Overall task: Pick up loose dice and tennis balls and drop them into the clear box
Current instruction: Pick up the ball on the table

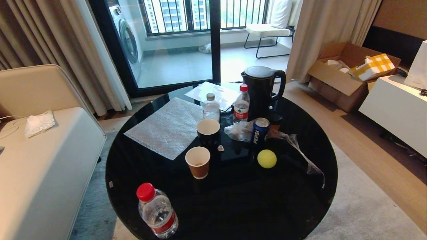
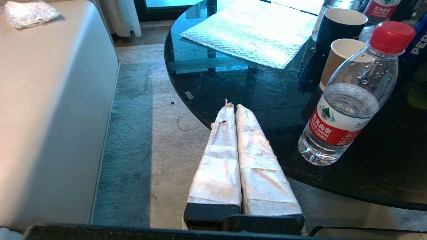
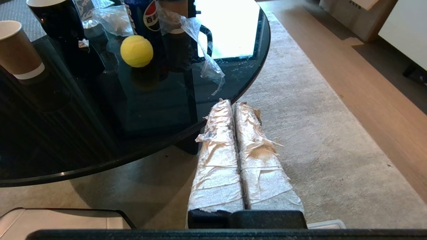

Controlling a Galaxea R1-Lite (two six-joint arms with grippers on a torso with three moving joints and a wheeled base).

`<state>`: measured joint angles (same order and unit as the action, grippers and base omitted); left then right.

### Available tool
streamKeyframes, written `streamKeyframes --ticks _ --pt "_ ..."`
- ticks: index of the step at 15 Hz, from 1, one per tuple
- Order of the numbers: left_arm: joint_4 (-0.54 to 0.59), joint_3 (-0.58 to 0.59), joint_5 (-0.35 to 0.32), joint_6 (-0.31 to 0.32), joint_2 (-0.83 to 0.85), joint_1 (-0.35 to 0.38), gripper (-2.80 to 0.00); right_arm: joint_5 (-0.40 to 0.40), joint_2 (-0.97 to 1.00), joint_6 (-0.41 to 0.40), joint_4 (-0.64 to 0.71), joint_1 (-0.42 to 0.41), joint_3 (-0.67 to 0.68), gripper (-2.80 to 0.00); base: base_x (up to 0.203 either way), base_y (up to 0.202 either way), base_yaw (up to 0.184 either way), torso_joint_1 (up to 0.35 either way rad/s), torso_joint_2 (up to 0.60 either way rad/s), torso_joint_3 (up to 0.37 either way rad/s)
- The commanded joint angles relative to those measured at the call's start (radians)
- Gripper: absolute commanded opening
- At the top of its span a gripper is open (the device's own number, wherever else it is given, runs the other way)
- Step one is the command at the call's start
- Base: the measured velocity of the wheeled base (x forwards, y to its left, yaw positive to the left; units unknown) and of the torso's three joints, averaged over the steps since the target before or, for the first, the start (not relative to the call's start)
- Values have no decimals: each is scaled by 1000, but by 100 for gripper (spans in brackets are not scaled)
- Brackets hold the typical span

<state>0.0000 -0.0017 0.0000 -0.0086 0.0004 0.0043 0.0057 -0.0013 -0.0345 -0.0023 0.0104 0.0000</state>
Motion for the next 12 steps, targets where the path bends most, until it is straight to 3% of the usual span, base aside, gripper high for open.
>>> streamKeyframes --ticks 1,7,12 --pt "0 0 0 -1 0 0 -280 2 1 -1 -1 0 2 -280 0 0 0 0 0 0" --pt "0 0 0 -1 1 0 -280 0 1 -1 -1 0 2 -280 0 0 0 1 1 -25" --pt "0 0 0 -1 1 0 -280 2 1 -2 -1 0 2 -280 0 0 0 3 4 -195"
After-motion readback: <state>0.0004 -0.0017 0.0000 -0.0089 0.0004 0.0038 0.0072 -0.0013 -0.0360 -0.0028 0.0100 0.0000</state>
